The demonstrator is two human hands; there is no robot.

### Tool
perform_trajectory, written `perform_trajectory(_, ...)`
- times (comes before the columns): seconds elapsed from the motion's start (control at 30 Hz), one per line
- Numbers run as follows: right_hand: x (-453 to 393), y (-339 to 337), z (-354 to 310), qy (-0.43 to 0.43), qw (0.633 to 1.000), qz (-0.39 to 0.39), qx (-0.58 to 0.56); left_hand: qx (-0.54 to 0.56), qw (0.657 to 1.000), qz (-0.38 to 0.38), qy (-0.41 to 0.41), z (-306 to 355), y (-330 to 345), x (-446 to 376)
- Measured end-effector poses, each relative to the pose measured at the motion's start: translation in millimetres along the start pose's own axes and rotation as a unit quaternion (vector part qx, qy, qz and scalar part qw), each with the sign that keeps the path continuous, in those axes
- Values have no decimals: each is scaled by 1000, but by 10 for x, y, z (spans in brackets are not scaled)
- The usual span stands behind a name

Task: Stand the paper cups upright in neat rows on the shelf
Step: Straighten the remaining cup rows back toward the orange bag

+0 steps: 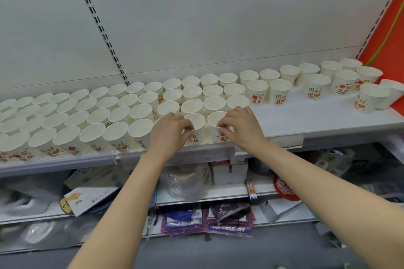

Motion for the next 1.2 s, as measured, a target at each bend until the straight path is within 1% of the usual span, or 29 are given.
perform_trajectory(0.2, 49, 47, -18, 0, 1000, 21, 3, -19, 1000, 3, -5, -22, 14, 9)
perform_trajectory(0.3, 114, -32, 13, 5, 998, 55, -2, 3, 999, 39, -9, 45, -39, 18)
perform_trajectory(0.4, 261, -224, 124, 9, 995, 98, 7, 37, 996, 78, 0, 268, -83, -28)
perform_trajectory(0.5, 478, -461, 380, 34, 992, 121, 22, 68, 994, 85, 25, 653, -22, -132)
perform_trajectory(0.6, 786, -721, 746, 75, 986, 139, 48, 94, 991, 76, 53, 1144, 122, -265)
perform_trajectory(0.7, 1147, -1014, 1136, 120, 979, 145, 75, 122, 989, 46, 70, 1677, 327, -441)
perform_trajectory(0.87, 1628, -1504, 1777, 175, 971, 120, 109, 135, 987, -18, 89, 2530, 761, -839)
perform_trajectory(0.97, 1834, -1752, 2127, 191, 967, 117, 120, 110, 990, -36, 85, 2955, 998, -1207)
perform_trajectory(1.07, 1988, -1932, 2445, 195, 966, 114, 123, 94, 992, -52, 59, 3237, 1253, -1648)
perform_trajectory(1.2, 2121, -2133, 2785, 189, 963, 135, 135, 4, 996, -60, 70, 3517, 1531, -2064)
Point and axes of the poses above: each hand's wrist, its own x-axis away from the middle knuckle, its own y-axis out of the palm, z = x × y, the point moved 6 cm from there along -x, towards the middle knuckle, and after that the axes turned 6 degrees about -y, right-handed, at the moved point
